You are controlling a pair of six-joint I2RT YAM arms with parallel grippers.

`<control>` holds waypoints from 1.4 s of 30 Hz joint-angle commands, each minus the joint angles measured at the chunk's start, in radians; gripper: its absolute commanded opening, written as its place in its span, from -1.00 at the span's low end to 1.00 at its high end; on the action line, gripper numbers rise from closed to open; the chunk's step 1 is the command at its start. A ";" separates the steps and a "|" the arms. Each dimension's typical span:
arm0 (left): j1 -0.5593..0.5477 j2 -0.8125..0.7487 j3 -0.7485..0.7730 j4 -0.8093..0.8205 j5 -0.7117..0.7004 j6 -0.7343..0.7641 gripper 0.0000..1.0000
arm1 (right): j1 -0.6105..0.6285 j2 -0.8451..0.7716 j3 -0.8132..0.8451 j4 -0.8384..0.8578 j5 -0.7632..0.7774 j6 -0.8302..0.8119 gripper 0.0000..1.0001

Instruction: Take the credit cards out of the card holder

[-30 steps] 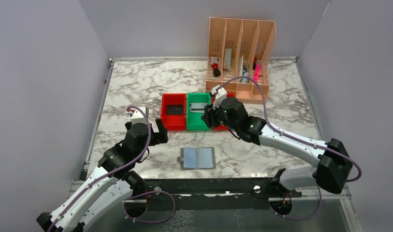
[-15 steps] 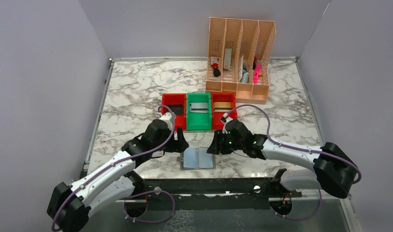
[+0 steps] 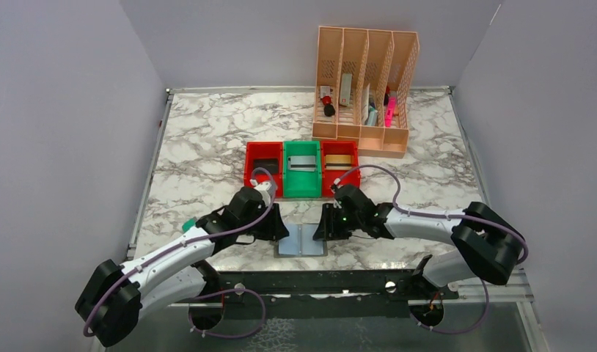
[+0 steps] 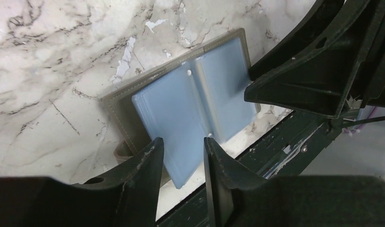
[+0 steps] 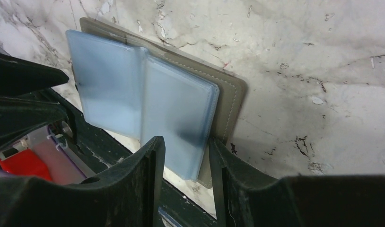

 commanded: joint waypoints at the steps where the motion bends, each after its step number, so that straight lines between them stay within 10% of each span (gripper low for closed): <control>1: -0.020 0.045 -0.023 0.059 0.037 -0.015 -0.26 | 0.001 0.037 0.018 0.021 -0.010 0.023 -0.12; 11: -0.086 0.144 -0.046 0.098 -0.019 -0.034 -0.70 | 0.001 0.071 0.038 0.151 -0.127 0.027 -0.43; 42: -0.108 -0.008 -0.084 0.088 -0.151 -0.116 -0.76 | 0.005 0.154 0.138 0.326 -0.404 -0.014 -0.29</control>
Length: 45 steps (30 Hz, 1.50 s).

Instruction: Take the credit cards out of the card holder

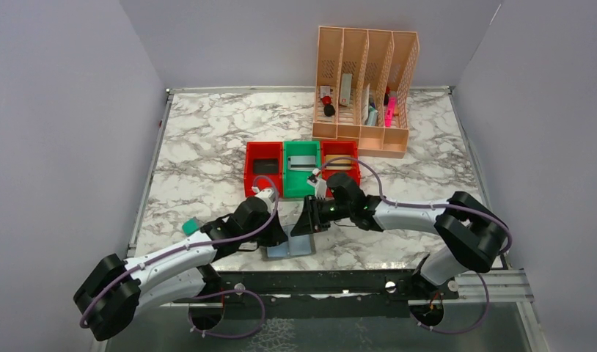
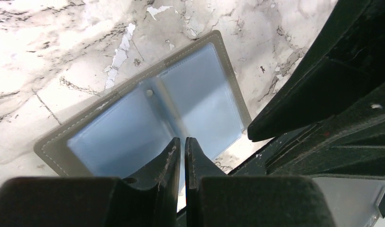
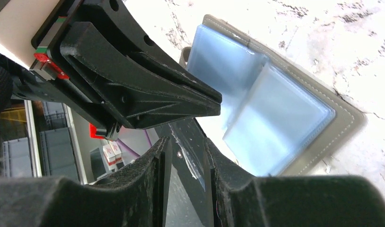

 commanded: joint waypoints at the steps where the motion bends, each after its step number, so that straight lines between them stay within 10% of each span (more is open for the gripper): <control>1: -0.003 -0.048 -0.004 -0.029 -0.065 -0.023 -0.76 | 0.008 0.031 0.052 0.018 -0.053 -0.029 -0.29; 10: -0.003 -0.179 0.020 -0.226 -0.237 -0.065 -0.35 | 0.014 0.012 0.094 -0.285 0.270 -0.045 -0.14; 18: -0.005 -0.156 0.013 -0.262 -0.246 -0.115 -0.08 | 0.014 0.044 0.067 -0.305 0.259 -0.060 -0.07; 45: -0.004 -0.173 -0.122 -0.166 -0.143 -0.156 -0.48 | 0.035 0.132 0.139 -0.090 0.020 -0.012 -0.20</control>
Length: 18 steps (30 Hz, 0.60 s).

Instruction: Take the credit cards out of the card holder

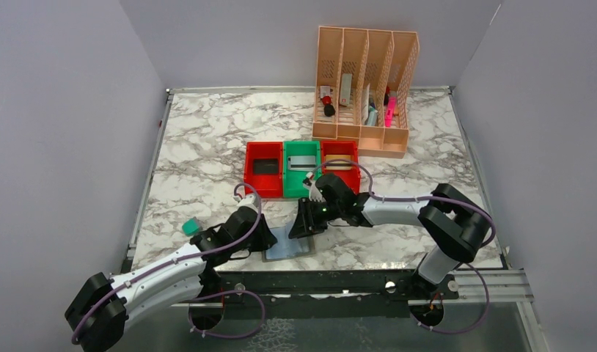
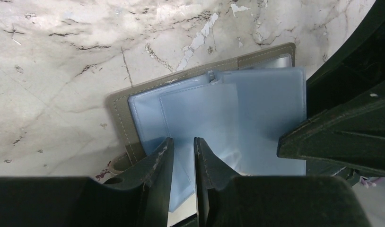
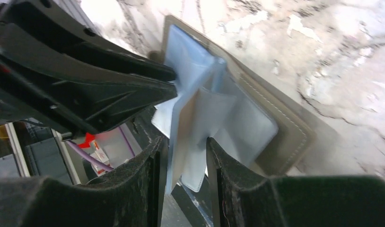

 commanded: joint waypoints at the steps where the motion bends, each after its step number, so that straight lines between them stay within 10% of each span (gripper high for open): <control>1: -0.002 0.003 -0.021 -0.044 0.029 -0.006 -0.49 | 0.023 0.008 0.063 0.026 -0.034 -0.004 -0.21; 18: -0.003 -0.083 0.002 -0.081 -0.008 -0.031 -0.52 | 0.072 0.093 0.167 -0.082 0.053 -0.064 -0.18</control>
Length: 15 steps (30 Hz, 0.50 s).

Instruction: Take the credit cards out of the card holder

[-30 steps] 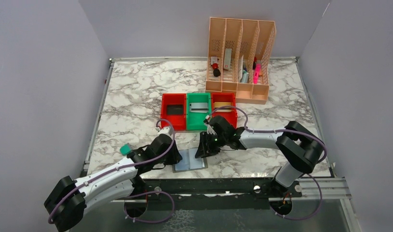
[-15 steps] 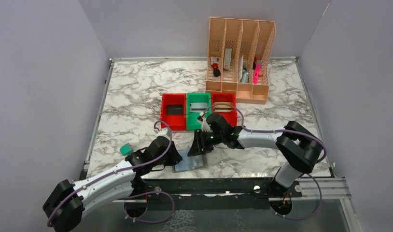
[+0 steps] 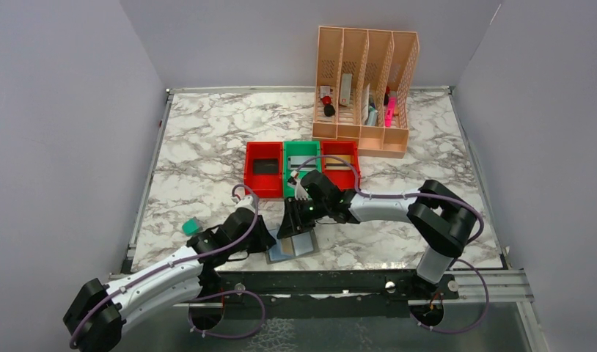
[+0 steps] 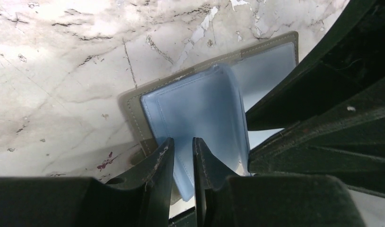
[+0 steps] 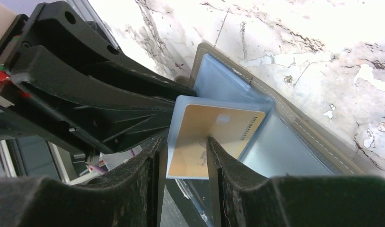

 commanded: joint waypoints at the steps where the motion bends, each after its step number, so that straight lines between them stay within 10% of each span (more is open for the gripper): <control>1: -0.003 -0.032 0.004 -0.044 -0.012 -0.018 -0.52 | 0.009 0.011 0.019 -0.050 0.060 -0.029 -0.18; 15: -0.002 -0.110 0.079 -0.151 -0.103 -0.055 -0.31 | 0.025 0.045 0.055 -0.123 0.101 -0.071 -0.17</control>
